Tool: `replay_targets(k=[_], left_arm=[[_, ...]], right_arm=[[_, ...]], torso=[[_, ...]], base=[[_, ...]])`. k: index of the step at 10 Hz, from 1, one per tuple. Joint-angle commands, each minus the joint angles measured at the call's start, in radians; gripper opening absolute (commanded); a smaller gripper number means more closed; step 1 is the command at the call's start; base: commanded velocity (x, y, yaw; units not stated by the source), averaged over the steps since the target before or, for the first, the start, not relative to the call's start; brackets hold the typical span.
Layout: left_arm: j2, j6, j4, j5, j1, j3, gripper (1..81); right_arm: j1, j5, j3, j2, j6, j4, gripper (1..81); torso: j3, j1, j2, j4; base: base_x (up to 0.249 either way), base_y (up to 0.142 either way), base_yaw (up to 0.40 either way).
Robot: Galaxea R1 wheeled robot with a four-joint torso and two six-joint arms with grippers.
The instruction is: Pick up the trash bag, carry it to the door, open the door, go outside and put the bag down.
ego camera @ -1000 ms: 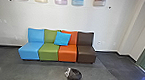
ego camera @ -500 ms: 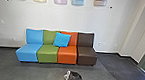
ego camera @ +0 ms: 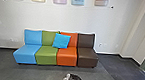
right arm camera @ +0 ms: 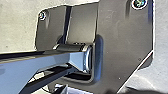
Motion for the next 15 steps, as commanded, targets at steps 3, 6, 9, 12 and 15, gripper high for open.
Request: replay_targets(k=[3, 6, 9, 12, 15], left_arm=[[-0.01, 0.006, -0.003, 0.056, -0.035, 0.01, 81.1], [-0.01, 0.006, -0.001, 0.056, -0.036, 0.012, 81.1], [-0.01, 0.004, -0.003, 0.056, -0.035, 0.009, 81.1], [-0.012, 0.004, -0.003, 0.056, -0.035, 0.009, 81.1], [-0.012, 0.004, -0.003, 0.056, -0.035, 0.009, 81.1]], right_arm=[[0.037, -0.058, 0.012, -0.007, -0.001, 0.0, 81.1], [0.035, -0.058, 0.013, -0.007, -0.001, 0.0, 81.1], [0.037, -0.058, 0.013, -0.006, -0.001, 0.0, 81.1], [0.037, -0.058, 0.016, -0.007, -0.003, -0.001, 81.1], [0.037, -0.058, 0.016, -0.007, -0.001, -0.001, 81.1]], torso=[[0.0, 0.0, 0.0, 0.0], [0.0, 0.0, 0.0, 0.0], [0.0, 0.0, 0.0, 0.0], [0.0, 0.0, 0.0, 0.0], [0.0, 0.0, 0.0, 0.0]], base=[[0.172, 0.0, 0.0], [0.172, 0.0, 0.0], [0.172, 0.0, 0.0], [0.172, 0.0, 0.0], [0.172, 0.0, 0.0]])
